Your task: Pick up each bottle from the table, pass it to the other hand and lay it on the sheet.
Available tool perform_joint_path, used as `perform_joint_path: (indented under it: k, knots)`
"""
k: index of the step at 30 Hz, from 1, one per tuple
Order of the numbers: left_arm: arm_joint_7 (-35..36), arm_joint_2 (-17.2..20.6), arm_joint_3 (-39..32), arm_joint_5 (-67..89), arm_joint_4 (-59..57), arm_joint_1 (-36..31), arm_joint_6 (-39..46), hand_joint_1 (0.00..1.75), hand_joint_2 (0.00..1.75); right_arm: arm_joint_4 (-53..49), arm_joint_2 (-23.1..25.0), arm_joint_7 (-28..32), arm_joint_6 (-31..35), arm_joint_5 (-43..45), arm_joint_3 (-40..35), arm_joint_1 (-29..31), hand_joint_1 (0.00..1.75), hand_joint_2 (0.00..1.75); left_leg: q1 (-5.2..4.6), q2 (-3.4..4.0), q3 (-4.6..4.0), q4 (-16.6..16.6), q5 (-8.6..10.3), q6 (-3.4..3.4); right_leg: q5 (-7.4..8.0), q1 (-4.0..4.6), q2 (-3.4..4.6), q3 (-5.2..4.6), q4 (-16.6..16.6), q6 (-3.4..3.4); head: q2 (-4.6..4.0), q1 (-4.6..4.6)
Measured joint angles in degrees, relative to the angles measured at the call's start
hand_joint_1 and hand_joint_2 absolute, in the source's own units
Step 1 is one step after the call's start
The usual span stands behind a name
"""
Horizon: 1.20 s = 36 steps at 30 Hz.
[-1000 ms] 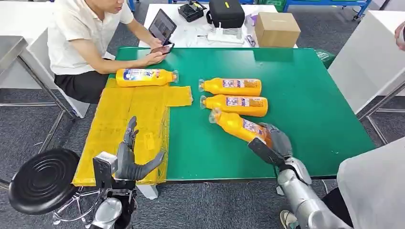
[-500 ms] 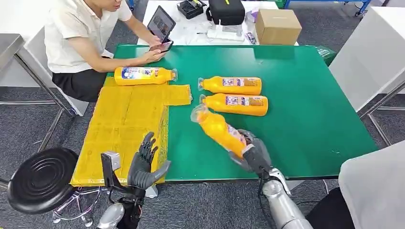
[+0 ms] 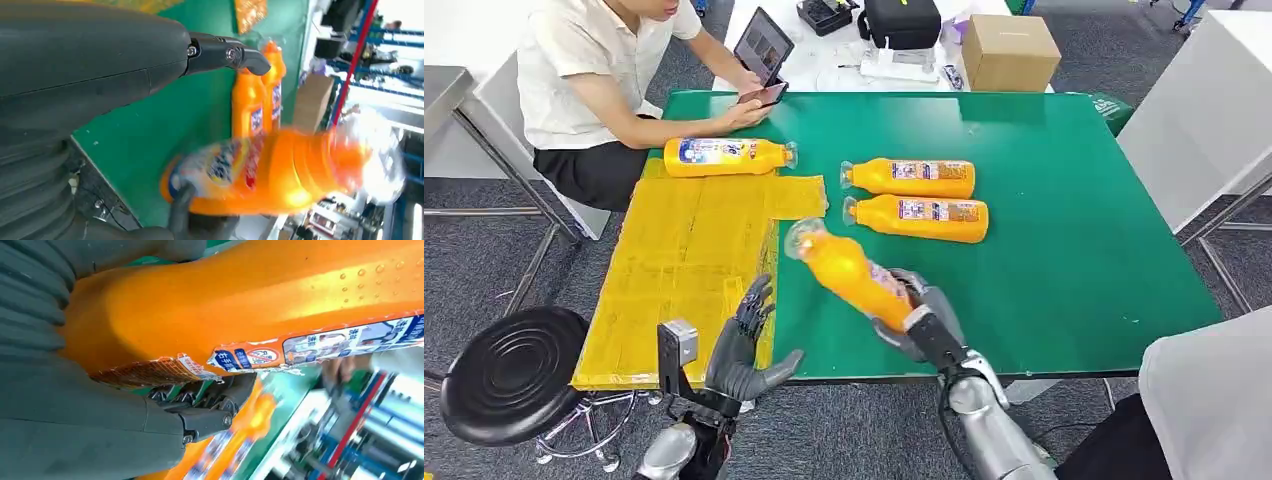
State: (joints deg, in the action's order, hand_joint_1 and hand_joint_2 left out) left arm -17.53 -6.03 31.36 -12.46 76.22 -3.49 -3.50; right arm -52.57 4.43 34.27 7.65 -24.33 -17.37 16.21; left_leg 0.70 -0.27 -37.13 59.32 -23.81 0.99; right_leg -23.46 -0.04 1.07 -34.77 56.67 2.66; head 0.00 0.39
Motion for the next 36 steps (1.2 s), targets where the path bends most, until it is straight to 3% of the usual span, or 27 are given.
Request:
perform_joint_path:
  k: [10, 26, 27, 28, 29, 35, 36]
  knots:
    - [-0.04, -0.59, 1.36, -3.98, -0.46, -3.12, -2.82, 0.00, 1.75, 2.73, 3.92, 0.68, -0.66, 1.07, -7.77, 1.73, 1.73, 1.75, -0.01, -0.01, -0.09, 0.00, 0.03, -0.01, 0.00, -0.02, 0.00, -0.09, 0.04, 0.00, 0.00, 0.02]
    - [4.02, -1.46, 0.96, -17.53, -0.18, -4.05, -4.37, 0.00, 1.75, 4.77, 5.73, 1.62, -0.55, 2.89, -13.62, 3.22, 1.75, 1.75, 0.00, -0.01, -0.13, 0.00, 0.03, -0.01, -0.01, -0.01, -0.01, -0.13, 0.04, -0.01, 0.00, 0.02]
    - [4.07, -1.44, 0.96, -17.92, -0.17, -4.16, -4.37, 0.94, 1.75, 4.88, 5.79, 1.75, -0.55, 3.13, -13.91, 3.26, 1.73, 1.75, 0.00, -0.01, -0.13, 0.00, 0.03, -0.01, -0.01, -0.02, -0.01, -0.13, 0.04, -0.01, 0.00, 0.02]
    - [4.09, -1.44, 0.96, -18.34, -0.17, -4.32, -4.37, 1.66, 1.75, 5.01, 5.86, 1.86, -0.55, 3.26, -14.17, 3.37, 1.71, 1.75, -0.01, -0.02, -0.14, 0.00, 0.03, -0.01, -0.01, -0.02, -0.01, -0.14, 0.04, -0.01, 0.00, 0.02]
    - [4.07, -1.42, 0.96, -18.68, -0.18, -4.46, -4.41, 1.75, 1.75, 5.11, 5.93, 1.88, -0.55, 3.38, -14.32, 3.54, 1.71, 1.75, -0.01, -0.02, -0.14, 0.00, 0.03, -0.01, 0.00, -0.02, -0.01, -0.13, 0.04, -0.01, 0.00, 0.02]
    - [2.69, -1.25, 0.70, -21.20, -0.17, -4.51, -6.12, 1.75, 1.75, 6.25, 6.14, 2.03, -0.72, 3.98, -15.74, 4.88, 1.64, 1.75, -0.01, -0.01, -0.14, 0.00, 0.04, -0.01, 0.00, -0.02, -0.01, -0.14, 0.04, -0.01, 0.00, 0.02]
    - [2.43, -1.25, 0.59, -21.29, -0.18, -4.40, -6.36, 1.75, 1.75, 6.45, 6.14, 2.07, -0.72, 4.11, -15.87, 5.01, 1.55, 1.75, -0.01, -0.01, -0.14, 0.00, 0.04, -0.01, 0.00, -0.02, -0.01, -0.15, 0.04, -0.01, 0.00, 0.00]
